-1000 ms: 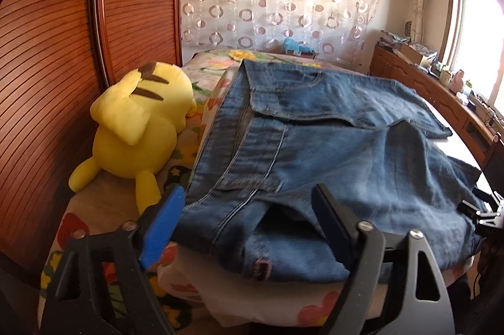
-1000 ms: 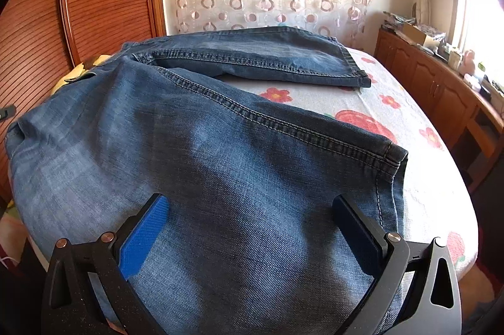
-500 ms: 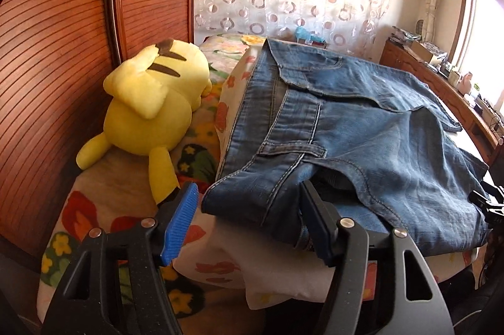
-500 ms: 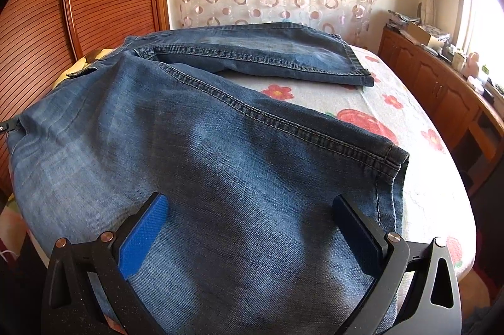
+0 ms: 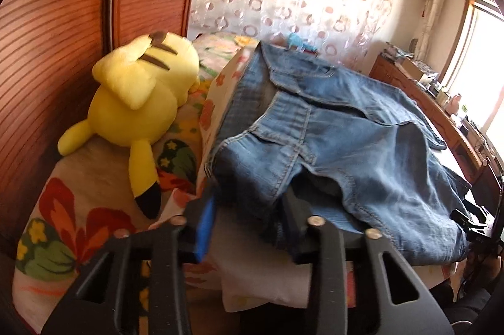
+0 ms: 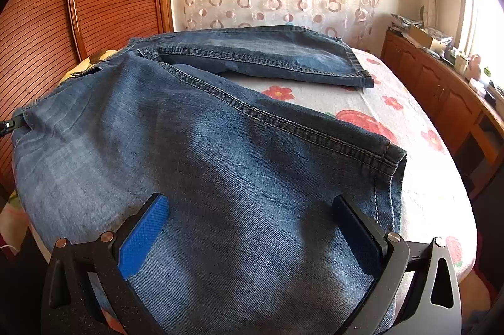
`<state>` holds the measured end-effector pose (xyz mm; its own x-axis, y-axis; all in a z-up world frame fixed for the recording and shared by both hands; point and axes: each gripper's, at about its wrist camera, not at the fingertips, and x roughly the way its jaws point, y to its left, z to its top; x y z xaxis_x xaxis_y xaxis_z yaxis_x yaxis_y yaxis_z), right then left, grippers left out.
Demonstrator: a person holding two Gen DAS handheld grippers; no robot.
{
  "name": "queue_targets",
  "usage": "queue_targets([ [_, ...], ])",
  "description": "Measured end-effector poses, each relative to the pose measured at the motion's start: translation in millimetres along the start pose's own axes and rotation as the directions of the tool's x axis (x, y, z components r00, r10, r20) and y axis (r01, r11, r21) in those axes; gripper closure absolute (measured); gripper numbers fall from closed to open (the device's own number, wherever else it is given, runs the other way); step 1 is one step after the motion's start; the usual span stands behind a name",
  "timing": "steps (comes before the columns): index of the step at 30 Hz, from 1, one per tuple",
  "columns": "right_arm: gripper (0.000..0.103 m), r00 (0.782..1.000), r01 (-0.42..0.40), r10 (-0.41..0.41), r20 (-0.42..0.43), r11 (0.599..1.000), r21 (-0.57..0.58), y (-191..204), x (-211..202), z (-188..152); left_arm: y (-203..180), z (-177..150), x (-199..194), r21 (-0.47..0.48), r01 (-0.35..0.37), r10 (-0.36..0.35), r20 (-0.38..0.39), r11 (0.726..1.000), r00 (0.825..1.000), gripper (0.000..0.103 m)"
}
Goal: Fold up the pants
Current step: 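Close the right tool on one leg hem while the left tool grips the other hem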
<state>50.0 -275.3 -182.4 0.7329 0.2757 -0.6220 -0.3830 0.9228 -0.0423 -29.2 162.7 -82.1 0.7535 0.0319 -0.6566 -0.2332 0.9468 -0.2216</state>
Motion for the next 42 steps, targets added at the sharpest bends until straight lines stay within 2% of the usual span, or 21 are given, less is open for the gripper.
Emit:
queue_targets([
  [2, 0.0, 1.0, 0.0, 0.0, -0.001, 1.0, 0.0, 0.5, -0.1, -0.1, -4.3, 2.3, -0.5, 0.008, 0.003, -0.003, 0.01, 1.0, 1.0, 0.079],
  [4, 0.0, 1.0, 0.0, 0.0, -0.002, 1.0, 0.001, 0.5, -0.8, -1.2, -8.9, 4.2, -2.7, 0.016, 0.003, -0.003, 0.022, 1.0, 1.0, 0.081],
  [11, 0.0, 1.0, -0.019, 0.019, -0.012, 0.999, 0.051, -15.1, -16.2, -7.7, -10.3, 9.0, -5.6, 0.024, -0.002, 0.001, 0.038, 1.0, 0.999, 0.082],
  [18, 0.01, 0.999, 0.043, -0.041, -0.032, 0.996, 0.075, -40.9, -37.2, -21.4, -12.6, 10.2, -7.4, 0.03, -0.004, 0.002, 0.043, 1.0, 0.999, 0.082],
  [20, 0.017, 0.998, 0.05, -0.047, -0.041, 0.995, 0.09, -44.7, -41.1, -23.8, -14.1, 11.2, -9.0, 0.034, -0.006, 0.004, 0.05, 0.999, 0.999, 0.082],
  [22, 0.018, 0.998, 0.05, -0.045, -0.05, 0.994, 0.1, -47.8, -42.7, -26.7, -17.0, 12.8, -9.6, 0.041, -0.009, 0.007, 0.054, 0.999, 0.999, 0.082],
  [27, 0.03, 0.997, 0.044, -0.039, -0.067, 0.996, 0.074, -42.8, -43.0, -27.3, -24.2, 18.5, -10.7, 0.057, -0.009, 0.005, 0.069, 0.998, 0.998, 0.082],
  [30, 0.038, 0.997, 0.04, -0.037, -0.069, 0.998, 0.053, -39.6, -45.1, -26.5, -30.0, 24.0, -11.6, 0.07, 0.0, -0.006, 0.082, 0.998, 0.997, 0.085],
  [34, 0.062, 0.997, 0.007, -0.005, -0.073, 1.0, 0.028, -37.1, -48.0, -25.0, -44.2, 32.9, -12.0, 0.098, 0.013, -0.024, 0.106, 0.995, 0.994, 0.088],
  [35, 0.072, 0.997, -0.002, 0.004, -0.075, 1.0, 0.021, -35.7, -48.6, -24.8, -49.8, 35.7, -11.5, 0.108, 0.022, -0.035, 0.117, 0.994, 0.993, 0.088],
  [36, 0.077, 0.997, -0.019, 0.019, -0.078, 1.0, 0.01, -38.0, -48.5, -24.4, -53.7, 37.1, -10.9, 0.114, 0.027, -0.041, 0.122, 0.993, 0.992, 0.089],
  [38, 0.084, 0.996, -0.031, 0.031, -0.082, 1.0, -0.001, -35.9, -48.5, -22.7, -62.4, 40.5, -9.4, 0.129, 0.035, -0.052, 0.128, 0.991, 0.99, 0.091],
  [42, 0.09, 0.995, -0.067, 0.069, -0.068, 0.998, 0.02, -40.6, -50.2, -14.9, -76.4, 49.3, -10.0, 0.16, 0.055, -0.079, 0.149, 0.986, 0.986, 0.091],
])
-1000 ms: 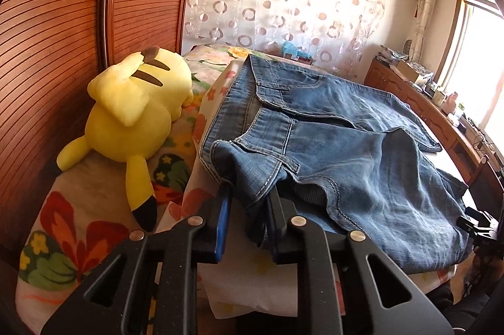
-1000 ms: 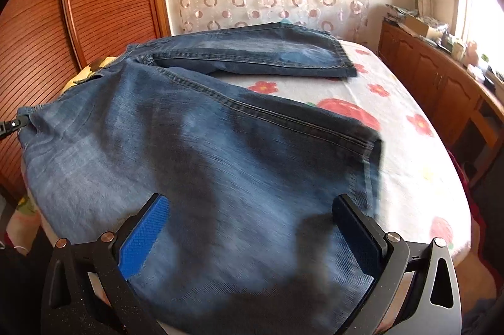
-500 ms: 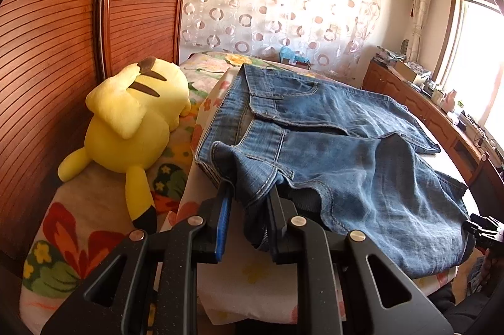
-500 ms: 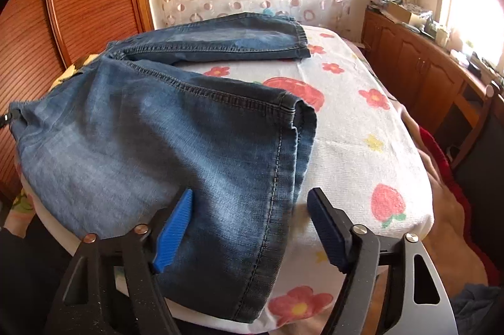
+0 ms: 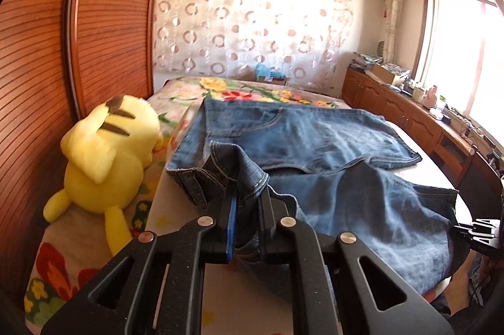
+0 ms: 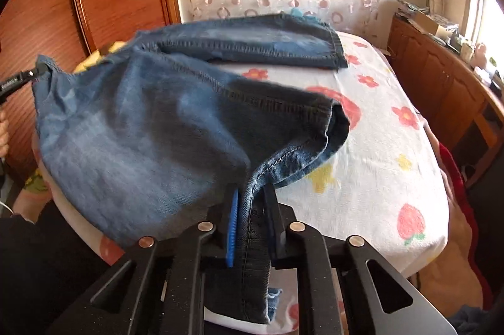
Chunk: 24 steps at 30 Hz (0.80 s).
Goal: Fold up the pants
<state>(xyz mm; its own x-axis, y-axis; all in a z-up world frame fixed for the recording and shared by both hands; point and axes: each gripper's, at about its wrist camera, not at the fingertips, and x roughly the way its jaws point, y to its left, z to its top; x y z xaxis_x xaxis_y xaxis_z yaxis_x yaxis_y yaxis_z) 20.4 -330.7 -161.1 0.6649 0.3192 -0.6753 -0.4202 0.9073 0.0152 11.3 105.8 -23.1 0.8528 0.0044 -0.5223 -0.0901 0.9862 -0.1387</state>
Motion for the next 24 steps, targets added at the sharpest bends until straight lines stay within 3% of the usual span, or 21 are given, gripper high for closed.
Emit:
queue_targets([
  [14, 0.093, 0.983, 0.0, 0.009, 0.183, 0.999, -0.048, 1.7, -32.0, 69.5, -14.5, 37.8, -5.6, 0.023, 0.033, -0.035, 0.089, 0.999, 0.995, 0.091],
  [19, 0.093, 0.982, -0.007, 0.019, 0.186, 0.998, -0.061, 7.5, -10.8, 95.3, -22.9, 51.6, -2.8, 0.046, 0.039, -0.044, 0.111, 0.998, 0.993, 0.092],
  [24, 0.093, 0.991, -0.036, 0.043, 0.125, 0.998, -0.054, 13.0, 32.6, 106.4, -30.6, 52.0, 2.0, 0.06, 0.047, -0.054, 0.106, 0.997, 0.993, 0.092],
])
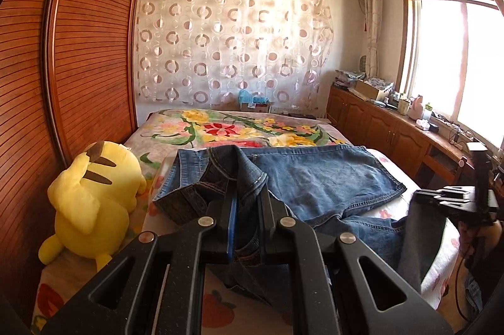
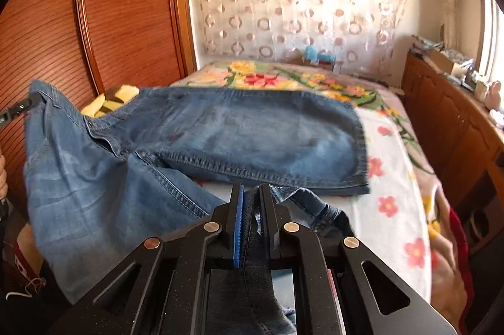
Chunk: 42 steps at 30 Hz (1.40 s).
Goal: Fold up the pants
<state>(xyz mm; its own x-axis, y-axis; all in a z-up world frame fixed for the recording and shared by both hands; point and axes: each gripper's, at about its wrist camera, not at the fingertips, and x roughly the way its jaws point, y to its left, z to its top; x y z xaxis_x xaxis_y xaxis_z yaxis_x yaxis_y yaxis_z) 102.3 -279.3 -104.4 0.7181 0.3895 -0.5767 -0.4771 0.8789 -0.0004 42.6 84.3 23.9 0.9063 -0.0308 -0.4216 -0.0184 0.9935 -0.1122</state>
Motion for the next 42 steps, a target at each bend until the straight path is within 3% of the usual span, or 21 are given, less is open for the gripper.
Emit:
queue_targets([
  [8, 0.093, 0.996, -0.022, 0.025, -0.091, 0.999, 0.03, 0.7, 48.4, -7.5, -5.4, -8.0, 7.0, 0.003, 0.011, -0.011, -0.025, 1.0, 1.0, 0.091],
  [9, 0.089, 0.995, -0.019, 0.022, -0.093, 0.999, 0.033, 0.2, 49.8, -8.5, -6.5, -7.5, 6.8, 0.004, 0.012, -0.012, -0.025, 1.0, 1.0, 0.092],
  [11, 0.065, 0.996, -0.011, 0.015, -0.084, 0.999, 0.044, -1.8, 50.8, -4.7, -7.8, -7.7, 6.6, 0.006, 0.013, -0.013, -0.024, 1.0, 1.0, 0.091],
  [13, 0.053, 0.998, -0.028, 0.032, -0.063, 0.998, 0.064, -4.9, 45.1, -2.3, -7.8, -8.0, 7.4, 0.005, 0.013, -0.013, -0.025, 1.0, 1.0, 0.091],
  [14, 0.052, 0.998, -0.03, 0.033, -0.048, 0.997, 0.074, -6.8, 39.9, -2.2, -8.8, -7.3, 6.9, 0.005, 0.013, -0.013, -0.024, 1.0, 1.0, 0.091],
  [21, 0.051, 0.999, 0.016, -0.019, 0.032, 0.994, 0.105, -22.9, -23.5, -21.5, -16.2, -8.5, 9.9, 0.006, 0.018, -0.017, -0.03, 1.0, 0.999, 0.091],
  [25, 0.051, 0.999, 0.038, -0.041, 0.023, 0.991, 0.127, -25.7, -40.5, -42.7, -17.4, -8.8, 10.7, 0.006, 0.016, -0.016, -0.03, 1.0, 0.999, 0.091],
  [35, 0.052, 0.997, 0.006, 0.009, -0.072, 0.978, 0.207, -30.3, -37.8, -90.3, -17.3, -8.8, 10.5, 0.008, 0.015, -0.014, -0.03, 1.0, 0.999, 0.091],
  [40, 0.052, 0.995, -0.039, 0.061, -0.083, 0.969, 0.245, -32.4, -25.3, -91.4, -17.1, -8.0, 10.1, 0.007, 0.016, -0.016, -0.029, 1.0, 0.999, 0.091],
  [42, 0.056, 0.993, -0.058, 0.081, -0.083, 0.966, 0.251, -31.0, -21.6, -92.0, -17.7, -8.3, 10.8, 0.008, 0.015, -0.014, -0.03, 1.0, 0.999, 0.091],
])
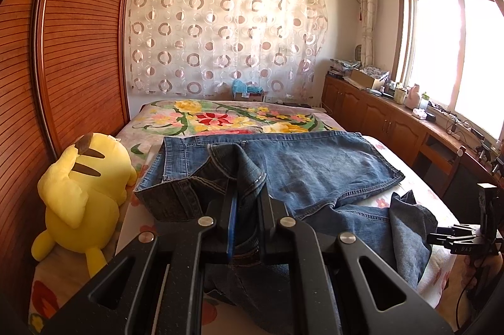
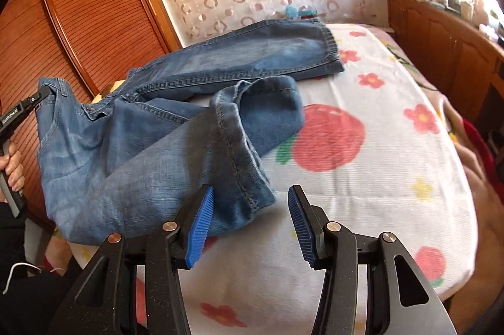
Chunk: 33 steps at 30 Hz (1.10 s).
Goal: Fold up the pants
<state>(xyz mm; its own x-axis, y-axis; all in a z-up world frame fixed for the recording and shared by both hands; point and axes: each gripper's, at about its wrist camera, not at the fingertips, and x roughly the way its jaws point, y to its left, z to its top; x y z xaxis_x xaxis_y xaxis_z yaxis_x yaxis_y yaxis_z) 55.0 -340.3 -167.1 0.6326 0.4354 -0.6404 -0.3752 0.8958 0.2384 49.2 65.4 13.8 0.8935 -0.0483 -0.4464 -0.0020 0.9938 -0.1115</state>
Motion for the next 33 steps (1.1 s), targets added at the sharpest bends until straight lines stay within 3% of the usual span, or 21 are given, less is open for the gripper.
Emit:
queue_targets([
  [4, 0.084, 1.0, -0.024, 0.023, -0.021, 0.999, -0.031, 5.9, 8.7, 2.3, -0.6, -0.4, 3.7, 0.005, -0.021, 0.021, -0.005, 1.0, 1.0, 0.091],
  [7, 0.093, 0.999, -0.039, 0.039, 0.004, 0.999, -0.035, 5.2, 5.1, 6.7, 3.7, 3.5, 4.5, 0.002, -0.037, 0.037, 0.01, 0.999, 0.999, 0.092],
  [15, 0.095, 0.983, 0.009, 0.006, 0.184, 0.997, -0.08, 1.6, -39.0, 43.5, 29.4, 33.7, -0.8, -0.03, -0.065, 0.067, 0.071, 0.997, 0.995, 0.091],
  [23, 0.096, 0.938, 0.092, -0.062, 0.342, 0.993, -0.074, -10.1, -72.5, 93.1, 51.9, 62.2, 7.2, -0.047, -0.106, 0.111, 0.105, 0.993, 0.988, 0.092],
  [28, 0.096, 0.909, 0.117, -0.086, 0.408, 0.992, -0.054, -5.6, -81.8, 99.8, 60.0, 68.0, 7.8, -0.066, -0.11, 0.117, 0.109, 0.992, 0.987, 0.091],
  [33, 0.096, 0.906, 0.133, -0.09, 0.413, 0.988, -0.075, 5.8, -66.5, 99.8, 67.1, 71.7, 19.8, -0.083, -0.111, 0.118, 0.09, 0.99, 0.989, 0.091],
])
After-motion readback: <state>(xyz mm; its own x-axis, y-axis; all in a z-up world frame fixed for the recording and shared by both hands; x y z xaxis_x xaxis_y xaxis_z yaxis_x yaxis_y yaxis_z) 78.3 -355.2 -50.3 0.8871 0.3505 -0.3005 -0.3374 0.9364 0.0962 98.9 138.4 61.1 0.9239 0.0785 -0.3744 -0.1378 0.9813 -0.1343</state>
